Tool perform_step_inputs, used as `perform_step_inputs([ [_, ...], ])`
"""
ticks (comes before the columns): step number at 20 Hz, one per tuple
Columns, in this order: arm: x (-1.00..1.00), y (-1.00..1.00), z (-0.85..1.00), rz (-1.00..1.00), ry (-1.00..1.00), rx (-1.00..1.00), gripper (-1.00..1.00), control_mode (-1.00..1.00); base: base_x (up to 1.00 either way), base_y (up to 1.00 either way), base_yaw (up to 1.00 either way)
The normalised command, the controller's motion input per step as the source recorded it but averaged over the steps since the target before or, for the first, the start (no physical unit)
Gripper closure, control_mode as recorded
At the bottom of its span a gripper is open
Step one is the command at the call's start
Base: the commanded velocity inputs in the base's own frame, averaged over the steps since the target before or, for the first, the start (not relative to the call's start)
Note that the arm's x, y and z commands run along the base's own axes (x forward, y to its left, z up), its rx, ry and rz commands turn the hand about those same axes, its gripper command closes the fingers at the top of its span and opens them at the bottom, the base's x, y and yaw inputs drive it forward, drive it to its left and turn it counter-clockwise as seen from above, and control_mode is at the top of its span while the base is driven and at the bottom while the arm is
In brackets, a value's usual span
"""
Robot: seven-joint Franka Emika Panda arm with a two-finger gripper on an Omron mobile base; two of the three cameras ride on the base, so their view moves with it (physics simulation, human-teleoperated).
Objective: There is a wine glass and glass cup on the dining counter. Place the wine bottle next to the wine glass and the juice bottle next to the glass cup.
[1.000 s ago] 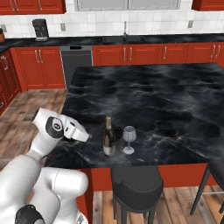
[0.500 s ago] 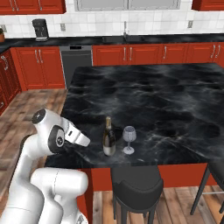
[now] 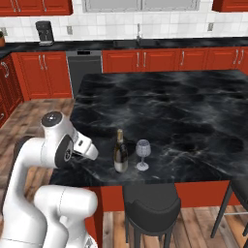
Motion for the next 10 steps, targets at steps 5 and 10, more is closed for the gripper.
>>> perform_step_inputs([
  [5,-0.57,0.18,0.0,0.3,-0.01,0.01,-1.0,-1.0,0.0,0.0,0.0],
  [10,-0.65,0.1,0.0,0.14,-0.06,0.0,-1.0,-1.0,0.0,0.0,0.0],
])
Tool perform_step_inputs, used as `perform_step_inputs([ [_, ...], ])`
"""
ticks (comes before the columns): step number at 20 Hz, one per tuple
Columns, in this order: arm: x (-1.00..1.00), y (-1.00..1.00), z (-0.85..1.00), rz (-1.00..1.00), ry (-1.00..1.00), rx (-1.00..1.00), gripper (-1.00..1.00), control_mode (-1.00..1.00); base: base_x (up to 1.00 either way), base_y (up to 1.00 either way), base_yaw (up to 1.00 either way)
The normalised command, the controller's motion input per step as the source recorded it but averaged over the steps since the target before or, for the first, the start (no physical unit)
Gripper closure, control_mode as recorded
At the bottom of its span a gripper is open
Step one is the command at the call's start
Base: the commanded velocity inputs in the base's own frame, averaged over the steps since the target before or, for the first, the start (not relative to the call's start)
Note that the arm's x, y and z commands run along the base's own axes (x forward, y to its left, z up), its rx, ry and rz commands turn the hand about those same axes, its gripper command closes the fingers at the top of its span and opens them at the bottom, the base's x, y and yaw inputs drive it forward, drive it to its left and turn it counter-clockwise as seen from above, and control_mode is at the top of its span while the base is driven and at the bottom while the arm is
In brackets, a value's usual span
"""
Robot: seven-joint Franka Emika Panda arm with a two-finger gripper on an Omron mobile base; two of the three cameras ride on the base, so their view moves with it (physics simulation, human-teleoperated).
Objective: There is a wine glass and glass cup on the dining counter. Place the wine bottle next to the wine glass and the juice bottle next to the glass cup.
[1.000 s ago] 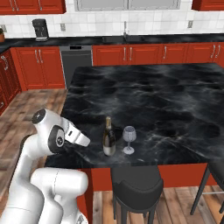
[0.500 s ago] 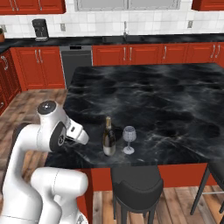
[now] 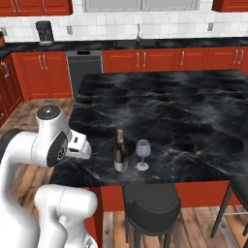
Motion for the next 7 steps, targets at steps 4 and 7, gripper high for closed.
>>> perform_step_inputs([
  [4,-0.69,0.01,0.0,0.0,-0.09,0.0,-1.0,-1.0,0.0,0.0,0.0],
  [7,-0.74,0.0,-0.01,0.0,-0.16,0.0,-1.0,-1.0,0.0,0.0,0.0],
])
